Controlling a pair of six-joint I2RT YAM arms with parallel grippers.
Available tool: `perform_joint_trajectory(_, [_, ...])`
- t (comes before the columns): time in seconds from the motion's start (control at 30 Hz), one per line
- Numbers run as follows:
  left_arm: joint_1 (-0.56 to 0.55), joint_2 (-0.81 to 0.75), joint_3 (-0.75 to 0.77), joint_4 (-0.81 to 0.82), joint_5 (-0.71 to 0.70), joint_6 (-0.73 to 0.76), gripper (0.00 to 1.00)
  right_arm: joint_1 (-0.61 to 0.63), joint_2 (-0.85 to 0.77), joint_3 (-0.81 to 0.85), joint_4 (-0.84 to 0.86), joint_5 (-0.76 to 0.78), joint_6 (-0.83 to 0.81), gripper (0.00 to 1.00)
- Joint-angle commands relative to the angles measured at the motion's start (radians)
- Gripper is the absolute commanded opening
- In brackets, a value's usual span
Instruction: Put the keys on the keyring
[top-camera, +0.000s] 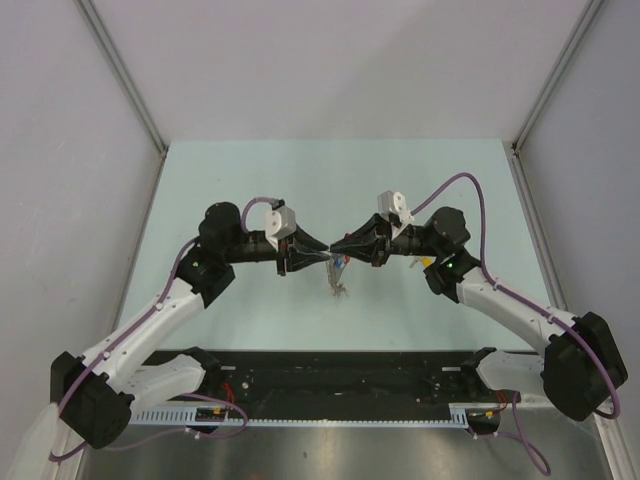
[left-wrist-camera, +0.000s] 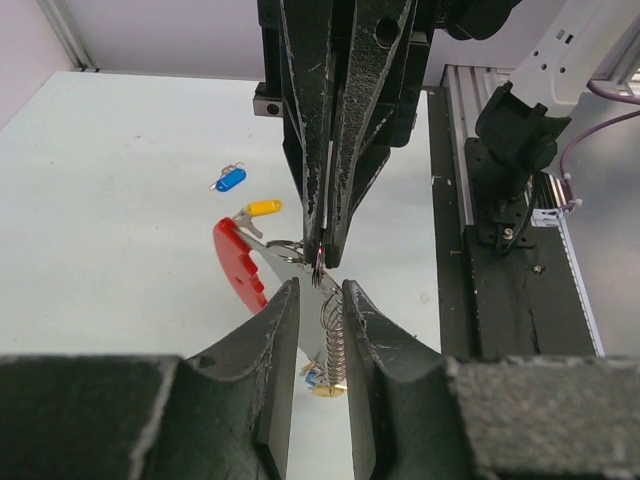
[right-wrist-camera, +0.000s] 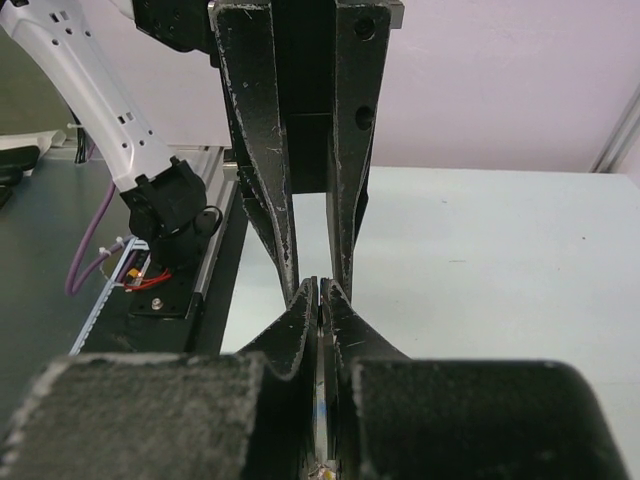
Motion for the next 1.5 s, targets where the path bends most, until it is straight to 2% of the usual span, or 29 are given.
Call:
perform_joint_trajectory(0.0, [-0.007,0.010,0.051,-0.002,0.040,0.006,0.28,0.010,0.003,0.005,0.035,0.002,-0.020,0.00])
perform_joint_trajectory(0.13, [-0.007,0.021,0.058,0.000,0.049,-0.009,0.27,0.013,0.008,0.011,0.022,0.000,-0.031,0.00])
perform_joint_trajectory(0.2, [-0.007,0.024,0.060,0.000,0.052,-0.014,0.23,0.015,0.017,0.011,0.017,-0.001,-0.034,0.00])
perform_joint_trajectory(0.27, [-0.009,0.022,0.060,-0.002,0.054,-0.015,0.17,0.016,0.020,0.011,0.014,0.000,-0.036,0.00])
perform_joint_trajectory(0.3, [-0.009,0.022,0.058,-0.005,0.051,-0.015,0.09,0.015,0.023,0.013,0.015,0.000,-0.033,0.00])
perform_joint_trajectory(0.37, [-0.009,0.021,0.058,-0.017,0.040,-0.002,0.00,0.019,0.020,0.013,0.019,0.000,-0.027,0.00])
perform_joint_trajectory(0.43, [-0.009,0.013,0.055,-0.025,0.025,0.008,0.00,0.020,0.003,0.015,0.014,0.008,-0.016,0.00])
perform_joint_trajectory(0.47, [-0.009,0.008,0.051,-0.020,0.020,0.009,0.00,0.018,-0.003,0.015,0.006,0.015,-0.014,0.03])
perform_joint_trajectory(0.5, [-0.009,0.005,0.035,-0.014,0.008,0.009,0.00,0.016,-0.015,0.016,-0.018,0.026,-0.010,0.18])
perform_joint_trajectory(0.53, [-0.007,-0.010,0.023,-0.002,-0.004,0.008,0.00,0.013,-0.044,0.015,-0.035,0.057,-0.007,0.26])
perform_joint_trajectory(0.57, [-0.009,-0.016,0.009,0.030,-0.029,0.000,0.00,0.003,-0.063,0.015,-0.056,0.075,-0.005,0.41])
perform_joint_trajectory(0.67, [-0.009,-0.036,-0.048,0.128,-0.064,-0.043,0.00,-0.014,-0.130,0.015,-0.144,0.153,-0.010,0.57])
perform_joint_trajectory(0.8, [-0.009,-0.039,-0.132,0.305,-0.083,-0.162,0.00,-0.022,-0.189,0.010,-0.254,0.288,-0.019,0.57])
perform_joint_trajectory(0.93, [-0.009,-0.038,-0.149,0.343,-0.106,-0.189,0.00,-0.016,-0.201,-0.004,-0.299,0.362,-0.036,0.53])
perform_joint_trajectory(1.2, [-0.010,-0.047,-0.178,0.408,-0.120,-0.222,0.00,0.061,-0.184,-0.081,-0.207,0.543,-0.066,0.43])
perform_joint_trajectory(1.3, [-0.010,-0.045,-0.180,0.413,-0.127,-0.227,0.00,0.069,-0.173,-0.117,-0.133,0.548,-0.051,0.41])
perform_joint_trajectory(1.47, [-0.010,-0.050,-0.181,0.411,-0.143,-0.226,0.01,0.102,-0.159,-0.127,-0.103,0.546,-0.066,0.41])
